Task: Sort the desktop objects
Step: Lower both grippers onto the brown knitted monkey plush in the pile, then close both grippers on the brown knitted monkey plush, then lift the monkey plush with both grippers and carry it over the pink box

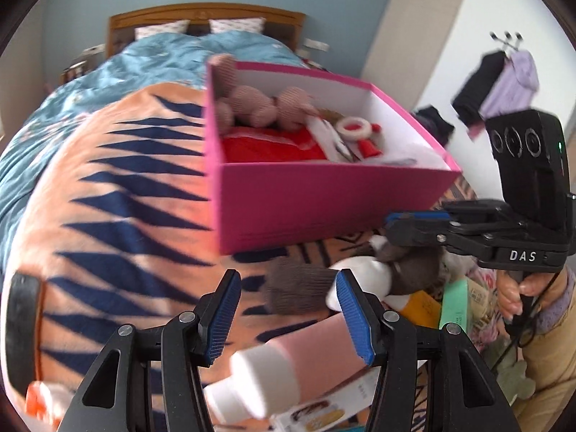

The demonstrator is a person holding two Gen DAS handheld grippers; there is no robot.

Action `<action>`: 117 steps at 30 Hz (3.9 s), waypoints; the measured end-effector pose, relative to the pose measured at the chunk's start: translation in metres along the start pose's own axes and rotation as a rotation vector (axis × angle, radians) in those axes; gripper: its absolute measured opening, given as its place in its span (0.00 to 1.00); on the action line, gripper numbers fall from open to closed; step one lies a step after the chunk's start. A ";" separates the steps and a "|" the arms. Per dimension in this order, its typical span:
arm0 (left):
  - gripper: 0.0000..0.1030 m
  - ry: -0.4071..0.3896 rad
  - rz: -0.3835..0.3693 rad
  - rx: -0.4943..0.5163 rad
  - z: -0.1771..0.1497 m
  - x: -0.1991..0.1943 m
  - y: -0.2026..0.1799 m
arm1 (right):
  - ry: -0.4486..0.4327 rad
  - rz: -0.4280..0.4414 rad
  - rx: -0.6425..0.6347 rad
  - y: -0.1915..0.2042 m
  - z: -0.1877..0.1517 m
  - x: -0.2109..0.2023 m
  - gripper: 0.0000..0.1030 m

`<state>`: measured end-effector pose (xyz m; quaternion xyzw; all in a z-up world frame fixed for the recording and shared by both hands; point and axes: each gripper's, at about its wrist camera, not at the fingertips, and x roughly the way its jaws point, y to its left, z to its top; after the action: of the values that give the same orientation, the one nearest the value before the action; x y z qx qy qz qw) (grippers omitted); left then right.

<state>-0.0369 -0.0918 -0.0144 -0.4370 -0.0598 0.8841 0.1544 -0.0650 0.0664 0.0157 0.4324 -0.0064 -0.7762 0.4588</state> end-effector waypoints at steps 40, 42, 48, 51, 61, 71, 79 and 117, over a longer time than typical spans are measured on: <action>0.58 0.201 -0.202 -0.056 0.011 0.057 -0.015 | 0.005 -0.191 0.082 -0.031 -0.029 0.000 0.51; 0.58 0.186 -0.190 -0.042 0.012 0.051 -0.020 | -0.006 -0.183 0.080 -0.030 -0.029 -0.003 0.50; 0.57 0.136 -0.152 0.003 0.017 0.038 -0.033 | -0.036 -0.162 0.050 -0.021 -0.029 -0.009 0.38; 0.57 0.155 -0.123 -0.017 0.016 0.042 -0.026 | -0.019 -0.169 0.083 -0.027 -0.029 -0.004 0.42; 0.65 0.162 -0.096 -0.027 0.017 0.037 -0.013 | 0.025 -0.050 0.230 -0.048 -0.031 0.012 0.59; 0.53 0.167 -0.101 -0.050 0.020 0.039 -0.006 | 0.034 -0.043 0.188 -0.044 -0.023 0.026 0.52; 0.53 0.141 -0.096 -0.017 0.020 0.029 -0.019 | -0.021 -0.121 0.098 -0.026 -0.028 0.009 0.51; 0.54 -0.123 -0.033 0.145 0.043 -0.056 -0.075 | -0.276 -0.240 -0.138 0.036 -0.002 -0.067 0.51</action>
<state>-0.0224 -0.0372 0.0718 -0.3683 -0.0124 0.9087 0.1962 -0.0243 0.0947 0.0740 0.2870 0.0355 -0.8758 0.3864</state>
